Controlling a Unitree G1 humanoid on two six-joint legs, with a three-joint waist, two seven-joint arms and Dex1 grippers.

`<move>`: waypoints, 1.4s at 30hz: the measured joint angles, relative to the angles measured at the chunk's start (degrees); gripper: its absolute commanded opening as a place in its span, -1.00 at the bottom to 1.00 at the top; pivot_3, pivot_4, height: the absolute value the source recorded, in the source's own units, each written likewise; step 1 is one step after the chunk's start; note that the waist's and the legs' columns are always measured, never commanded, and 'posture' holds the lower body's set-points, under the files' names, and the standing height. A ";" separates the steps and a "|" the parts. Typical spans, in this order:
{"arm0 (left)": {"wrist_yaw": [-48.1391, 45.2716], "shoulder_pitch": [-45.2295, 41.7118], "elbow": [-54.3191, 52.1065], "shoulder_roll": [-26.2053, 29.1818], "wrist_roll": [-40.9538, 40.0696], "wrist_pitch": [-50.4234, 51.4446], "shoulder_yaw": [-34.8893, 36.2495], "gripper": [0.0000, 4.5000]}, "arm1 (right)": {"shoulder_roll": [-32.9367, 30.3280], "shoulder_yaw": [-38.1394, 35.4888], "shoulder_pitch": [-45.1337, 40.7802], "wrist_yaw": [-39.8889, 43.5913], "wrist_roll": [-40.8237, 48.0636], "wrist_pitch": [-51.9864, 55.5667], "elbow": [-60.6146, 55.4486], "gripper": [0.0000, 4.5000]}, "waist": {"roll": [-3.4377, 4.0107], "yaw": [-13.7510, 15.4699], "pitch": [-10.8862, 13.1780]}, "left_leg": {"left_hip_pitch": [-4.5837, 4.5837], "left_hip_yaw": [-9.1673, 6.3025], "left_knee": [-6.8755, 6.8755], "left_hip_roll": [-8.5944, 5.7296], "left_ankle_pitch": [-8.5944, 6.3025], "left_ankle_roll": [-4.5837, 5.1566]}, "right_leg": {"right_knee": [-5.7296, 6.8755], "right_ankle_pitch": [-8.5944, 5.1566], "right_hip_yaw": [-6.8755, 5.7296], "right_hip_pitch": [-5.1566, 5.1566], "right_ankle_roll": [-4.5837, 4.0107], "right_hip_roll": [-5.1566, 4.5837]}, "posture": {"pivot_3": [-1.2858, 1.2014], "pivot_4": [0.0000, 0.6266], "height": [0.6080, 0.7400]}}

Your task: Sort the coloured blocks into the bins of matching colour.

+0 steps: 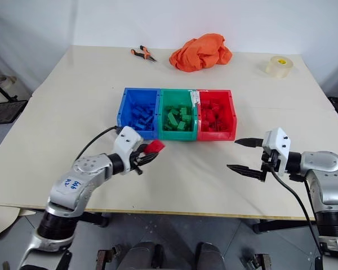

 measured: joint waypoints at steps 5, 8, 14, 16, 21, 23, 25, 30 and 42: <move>-0.53 -8.98 8.64 -6.38 1.06 -9.23 -2.78 -0.34 | 0.00 -2.96 3.72 -1.94 0.94 0.02 -2.35 1.00 | -0.01 0.29 0.00 | -0.01 0.03 0.02 -0.06 0.03 0.04 | -0.03 0.03 -0.06 0.03 0.05 0.01 | 0.03 -0.52 1.00; -0.82 -16.59 20.41 -9.97 4.09 -19.37 -4.43 -0.34 | 0.12 -5.01 6.06 -4.17 1.46 0.08 -3.75 1.00 | -0.01 0.73 0.00 | -0.01 0.09 0.01 -0.09 0.03 0.06 | -0.07 0.03 -0.07 0.02 0.06 0.02 | 0.03 -0.52 1.00; -2.45 -29.64 48.25 -16.84 7.09 -36.64 -4.45 -0.34 | 1.68 -9.06 9.66 -9.56 3.42 0.88 -7.98 1.00 | -0.02 1.25 0.01 | -0.04 0.19 0.00 -0.11 0.06 0.10 | -0.07 0.04 -0.10 -0.05 0.09 0.02 | 0.03 -0.52 1.00; -2.99 -35.95 60.09 -19.05 7.56 -42.39 -3.42 -0.34 | 2.38 -10.12 12.65 -10.98 3.97 1.26 -10.66 1.00 | -0.06 1.48 0.03 | -0.10 0.20 0.00 -0.14 0.06 0.10 | -0.08 0.05 -0.14 -0.08 0.11 0.01 | 0.03 -0.52 1.00; -3.60 -48.50 82.14 -22.43 8.05 -53.57 0.87 0.11 | 4.61 -11.08 18.82 -14.66 4.88 2.03 -16.25 1.00 | -0.12 1.45 0.07 | -0.11 0.17 -0.10 -0.51 0.06 0.16 | -0.12 0.08 -0.22 -0.09 0.18 -0.10 | 0.03 -0.52 1.00; -3.80 -50.31 86.89 -23.25 8.07 -54.61 2.59 0.38 | 4.63 -11.30 19.33 -15.65 4.95 2.50 -17.24 1.00 | -0.12 1.37 0.07 | -0.10 0.15 -0.10 -0.50 0.07 0.17 | -0.11 0.08 -0.23 -0.09 0.19 -0.09 | 0.03 -0.52 1.00; -3.90 -50.86 89.51 -24.08 8.26 -56.14 3.29 0.65 | 4.63 -11.46 19.56 -16.34 5.10 2.62 -18.14 1.00 | -0.12 1.20 0.07 | -0.10 0.16 -0.10 -0.48 0.08 0.16 | -0.11 0.08 -0.22 -0.11 0.19 -0.07 | 0.03 -0.52 1.00; -6.54 -50.69 89.26 -22.92 8.74 -60.60 4.92 0.97 | 4.60 -11.34 18.52 -16.67 5.40 2.69 -18.03 1.00 | -0.13 0.94 0.07 | -0.11 0.18 -0.08 -0.47 0.09 0.15 | -0.07 0.08 -0.21 -0.16 0.19 -0.07 | 0.03 -0.52 1.00; -27.99 -6.19 25.90 1.53 -3.08 -36.80 5.45 0.97 | 1.52 -5.37 2.60 -9.16 2.69 1.00 -2.28 1.00 | -0.01 -2.10 0.04 | -0.03 0.03 -0.08 0.03 0.16 0.01 | 0.27 0.03 -0.14 -0.29 0.09 0.08 | 0.03 -0.52 1.00</move>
